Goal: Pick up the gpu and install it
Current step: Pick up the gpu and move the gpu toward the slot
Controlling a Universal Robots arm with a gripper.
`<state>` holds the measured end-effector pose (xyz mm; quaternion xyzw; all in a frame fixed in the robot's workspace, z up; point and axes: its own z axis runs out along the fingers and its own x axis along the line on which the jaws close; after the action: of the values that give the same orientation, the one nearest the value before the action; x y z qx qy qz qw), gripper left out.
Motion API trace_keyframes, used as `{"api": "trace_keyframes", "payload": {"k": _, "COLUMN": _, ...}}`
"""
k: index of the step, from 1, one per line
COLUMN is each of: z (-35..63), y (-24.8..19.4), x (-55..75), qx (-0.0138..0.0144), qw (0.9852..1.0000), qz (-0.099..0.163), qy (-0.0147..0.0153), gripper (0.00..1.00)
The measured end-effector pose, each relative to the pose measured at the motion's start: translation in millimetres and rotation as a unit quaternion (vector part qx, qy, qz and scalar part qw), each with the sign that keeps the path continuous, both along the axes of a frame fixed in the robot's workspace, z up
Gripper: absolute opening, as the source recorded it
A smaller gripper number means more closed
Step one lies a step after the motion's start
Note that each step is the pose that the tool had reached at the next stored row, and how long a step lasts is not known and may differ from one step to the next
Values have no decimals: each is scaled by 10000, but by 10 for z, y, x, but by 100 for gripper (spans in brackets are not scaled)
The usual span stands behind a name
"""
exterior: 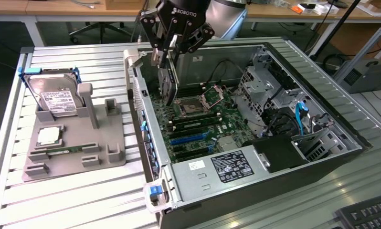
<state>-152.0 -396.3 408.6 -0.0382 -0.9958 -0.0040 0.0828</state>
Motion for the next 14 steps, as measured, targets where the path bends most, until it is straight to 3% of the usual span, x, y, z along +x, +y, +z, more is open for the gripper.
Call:
{"api": "trace_keyframes", "payload": {"k": 2, "z": 0, "y": 0, "x": 0, "qx": 0, "qw": 10000, "qz": 0, "qy": 0, "gripper": 27}}
{"api": "trace_keyframes", "payload": {"k": 3, "z": -1, "y": 0, "x": 0, "qx": 0, "qw": 10000, "qz": 0, "qy": -47, "gripper": 27}}
{"api": "trace_keyframes", "payload": {"k": 5, "z": -3, "y": 0, "x": -2, "qx": -3, "qw": 9997, "qz": 0, "qy": -258, "gripper": 27}}
{"api": "trace_keyframes", "payload": {"k": 6, "z": -3, "y": 0, "x": -2, "qx": -5, "qw": 9995, "qz": 0, "qy": -320, "gripper": 27}}
{"api": "trace_keyframes", "payload": {"k": 7, "z": -4, "y": 0, "x": -3, "qx": -5, "qw": 9991, "qz": 0, "qy": -427, "gripper": 27}}
{"api": "trace_keyframes", "payload": {"k": 10, "z": -7, "y": 0, "x": -5, "qx": -5, "qw": 9980, "qz": 0, "qy": -633, "gripper": 27}}
{"api": "trace_keyframes", "payload": {"k": 12, "z": -9, "y": 0, "x": -5, "qx": -6, "qw": 9972, "qz": -1, "qy": -754, "gripper": 27}}
{"api": "trace_keyframes", "payload": {"k": 13, "z": -10, "y": 0, "x": -5, "qx": -4, "qw": 9970, "qz": 0, "qy": -773, "gripper": 27}}
{"api": "trace_keyframes", "payload": {"k": 14, "z": -10, "y": 0, "x": -5, "qx": -4, "qw": 9970, "qz": 0, "qy": -774, "gripper": 27}}
